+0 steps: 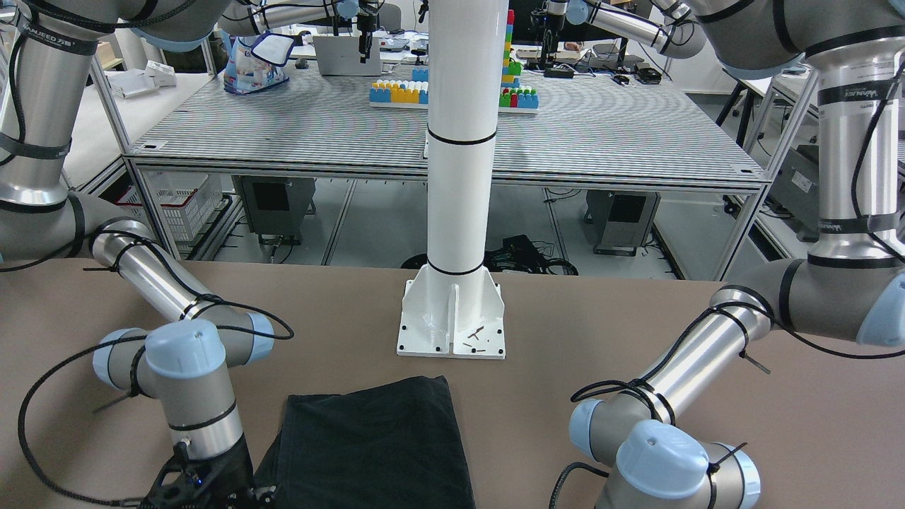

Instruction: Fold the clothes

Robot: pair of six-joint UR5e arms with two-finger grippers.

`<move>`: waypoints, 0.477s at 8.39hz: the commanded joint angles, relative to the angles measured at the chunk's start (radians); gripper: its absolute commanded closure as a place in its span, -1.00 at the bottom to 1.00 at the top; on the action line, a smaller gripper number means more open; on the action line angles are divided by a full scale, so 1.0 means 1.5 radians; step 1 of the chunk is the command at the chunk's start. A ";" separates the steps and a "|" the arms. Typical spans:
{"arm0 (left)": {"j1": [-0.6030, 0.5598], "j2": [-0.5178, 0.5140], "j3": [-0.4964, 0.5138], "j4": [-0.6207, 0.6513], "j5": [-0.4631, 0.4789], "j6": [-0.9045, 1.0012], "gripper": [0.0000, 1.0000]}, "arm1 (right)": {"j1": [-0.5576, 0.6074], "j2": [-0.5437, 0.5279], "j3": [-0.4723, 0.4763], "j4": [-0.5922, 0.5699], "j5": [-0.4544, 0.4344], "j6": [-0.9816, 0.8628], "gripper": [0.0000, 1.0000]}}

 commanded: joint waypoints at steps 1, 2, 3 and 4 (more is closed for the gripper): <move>0.009 0.002 -0.019 0.000 0.002 -0.028 -1.00 | -0.080 -0.067 0.162 -0.086 0.008 0.257 -0.84; 0.012 0.003 -0.018 0.000 0.006 -0.033 -1.00 | -0.106 -0.093 0.210 -0.129 0.000 0.286 -0.83; 0.013 0.003 -0.019 0.000 0.015 -0.039 -1.00 | -0.153 -0.134 0.253 -0.130 -0.047 0.333 -0.88; 0.021 0.004 -0.020 0.000 0.043 -0.048 -1.00 | -0.187 -0.155 0.265 -0.131 -0.073 0.379 -0.89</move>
